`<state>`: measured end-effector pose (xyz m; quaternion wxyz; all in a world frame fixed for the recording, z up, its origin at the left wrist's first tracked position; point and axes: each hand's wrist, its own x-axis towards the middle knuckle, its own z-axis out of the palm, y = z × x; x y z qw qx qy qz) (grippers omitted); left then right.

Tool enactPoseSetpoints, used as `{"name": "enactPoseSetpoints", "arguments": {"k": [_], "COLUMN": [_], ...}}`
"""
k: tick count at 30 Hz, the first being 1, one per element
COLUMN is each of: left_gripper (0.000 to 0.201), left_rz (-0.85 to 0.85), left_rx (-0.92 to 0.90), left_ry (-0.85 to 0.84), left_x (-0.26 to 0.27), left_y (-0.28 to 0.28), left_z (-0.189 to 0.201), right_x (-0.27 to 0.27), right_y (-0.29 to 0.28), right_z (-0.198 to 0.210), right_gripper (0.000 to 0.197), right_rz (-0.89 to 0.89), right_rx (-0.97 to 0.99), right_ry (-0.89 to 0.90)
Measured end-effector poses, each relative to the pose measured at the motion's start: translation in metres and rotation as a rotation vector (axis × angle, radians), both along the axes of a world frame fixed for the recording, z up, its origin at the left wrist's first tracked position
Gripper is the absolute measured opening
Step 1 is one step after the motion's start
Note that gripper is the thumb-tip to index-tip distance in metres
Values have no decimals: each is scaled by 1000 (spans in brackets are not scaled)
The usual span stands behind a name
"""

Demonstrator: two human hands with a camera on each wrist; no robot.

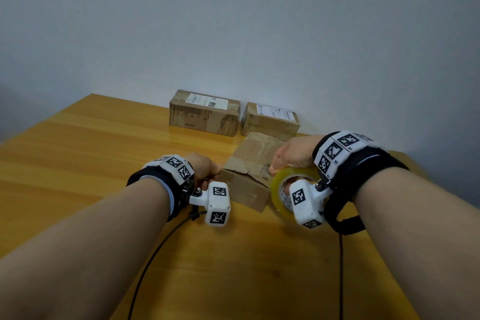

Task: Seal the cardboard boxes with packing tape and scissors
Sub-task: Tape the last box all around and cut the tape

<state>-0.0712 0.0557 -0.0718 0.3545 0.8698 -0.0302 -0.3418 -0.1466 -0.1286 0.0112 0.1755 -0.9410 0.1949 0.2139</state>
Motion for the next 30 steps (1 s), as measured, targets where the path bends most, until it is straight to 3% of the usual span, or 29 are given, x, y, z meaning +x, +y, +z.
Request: {"name": "enactPoseSetpoints", "arguments": {"k": [5, 8, 11, 15, 18, 20, 24, 30], "left_gripper": [36, 18, 40, 39, 67, 78, 72, 57], "left_rz": [45, 71, 100, 125, -59, -184, -137, -35], "left_rx": [-70, -96, -89, -350, -447, -406, -270, -388], "left_ry": [-11, -33, -181, -204, -265, -277, -440, -399], "left_x": [-4, -4, -5, -4, -11, -20, -28, -19], "left_y": [-5, -3, 1, 3, 3, -1, -12, -20], "left_z": [0, 0, -6, 6, 21, 26, 14, 1], "right_x": [-4, -5, -5, -7, -7, -2, 4, 7], "right_y": [2, 3, 0, 0, 7, 10, 15, 20], "right_z": [0, 1, -1, -1, -1, -3, -7, -5], "right_gripper": [27, 30, 36, 39, 43, 46, 49, 48], "right_rz": [2, 10, 9, -4, 37, 32, 10, -18], "right_rx": [-19, -80, -145, -155, -165, -120, -109, -130], "right_ry": [-23, -23, -2, -2, -29, -63, -88, -77]}}
